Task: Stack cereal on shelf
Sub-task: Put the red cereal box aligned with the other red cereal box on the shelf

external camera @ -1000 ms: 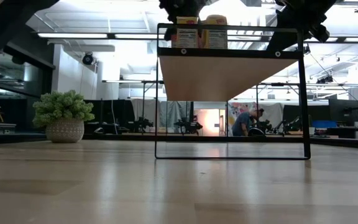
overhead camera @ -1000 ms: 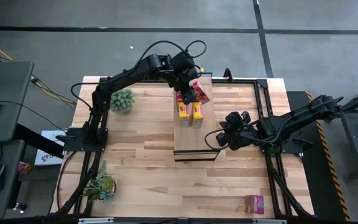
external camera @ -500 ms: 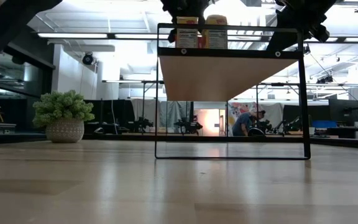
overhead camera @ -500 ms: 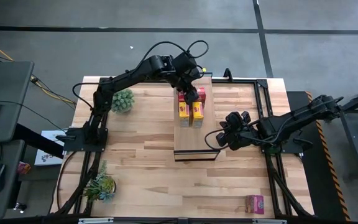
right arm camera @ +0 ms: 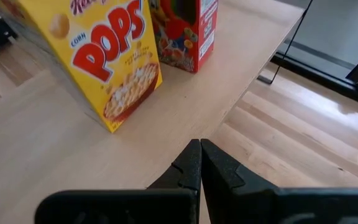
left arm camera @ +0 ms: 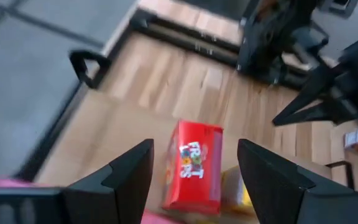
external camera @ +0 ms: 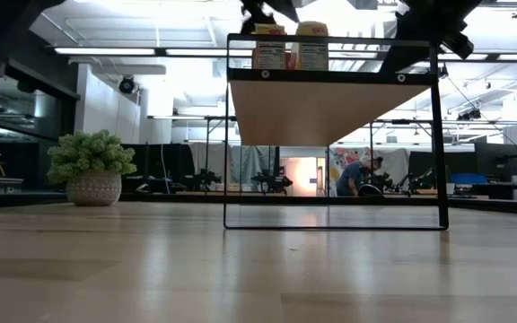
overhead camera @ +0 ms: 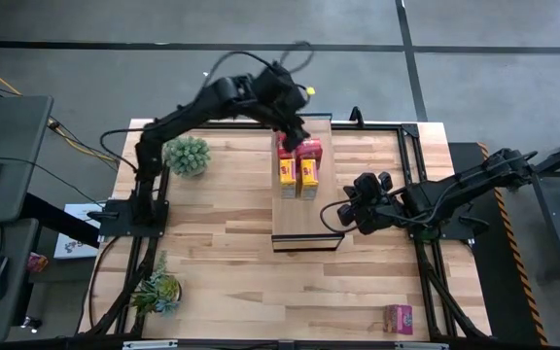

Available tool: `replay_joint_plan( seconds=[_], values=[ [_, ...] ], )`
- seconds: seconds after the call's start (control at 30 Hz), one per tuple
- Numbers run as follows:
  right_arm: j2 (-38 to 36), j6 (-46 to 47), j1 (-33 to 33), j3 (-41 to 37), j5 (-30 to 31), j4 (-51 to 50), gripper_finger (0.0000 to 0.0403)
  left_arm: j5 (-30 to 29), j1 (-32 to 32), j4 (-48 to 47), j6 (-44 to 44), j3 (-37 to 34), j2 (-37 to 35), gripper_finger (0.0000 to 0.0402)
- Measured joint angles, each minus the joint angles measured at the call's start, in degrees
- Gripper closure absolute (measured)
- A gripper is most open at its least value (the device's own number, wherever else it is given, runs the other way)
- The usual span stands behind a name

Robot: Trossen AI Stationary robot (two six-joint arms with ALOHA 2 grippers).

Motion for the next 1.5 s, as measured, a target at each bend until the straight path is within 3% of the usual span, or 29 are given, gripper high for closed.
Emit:
replay_joint_plan(
  seconds=[0.23, 0.37, 0.47, 0.57, 0.83, 0.93, 1.03, 1.27, 1.5],
  values=[
    [0.0, -9.2, -5.0, 0.0, -1.9, 7.3, 0.0402, -2.2, 1.8, -0.4, 4.8, 0.1, -8.6, 0.0188],
    [0.0, -19.8, -9.2, 0.0, -7.5, 13.9, 0.0402, -6.7, 1.7, -0.5, 7.3, -3.8, -14.2, 0.0237],
    [0.0, -26.0, -11.9, 0.0, -14.1, 15.8, 0.0402, -7.8, 0.4, 3.5, 7.9, -13.1, -19.2, 0.0311],
    [0.0, -29.9, -13.7, 0.0, -18.5, 15.3, 0.0402, -9.6, -0.6, 11.9, 8.2, -27.3, -25.9, 0.0384],
    [0.0, -38.7, -16.6, 0.0, -21.4, 13.1, 0.0403, -6.3, -2.4, 50.6, 5.3, -70.5, -48.4, 0.0399],
    [0.0, -41.8, -18.6, 0.0, -21.5, 16.3, 0.0403, -4.0, -3.6, 65.0, 3.1, -83.6, -54.8, 0.0399],
    [0.5, -43.8, -21.6, 0.0, -25.4, 19.1, 0.0403, -3.7, -5.0, 77.4, 0.6, -94.3, -59.1, 0.0401],
    [1.7, -45.8, -25.3, -0.1, -30.5, 20.6, 0.0403, -3.6, -7.2, 94.6, -3.0, -107.7, -62.5, 0.0401],
    [5.2, -48.4, -27.9, -0.1, -32.1, 24.6, 0.0403, -3.6, -7.5, 95.5, -3.3, -109.3, -62.0, 0.0401]
  ],
)
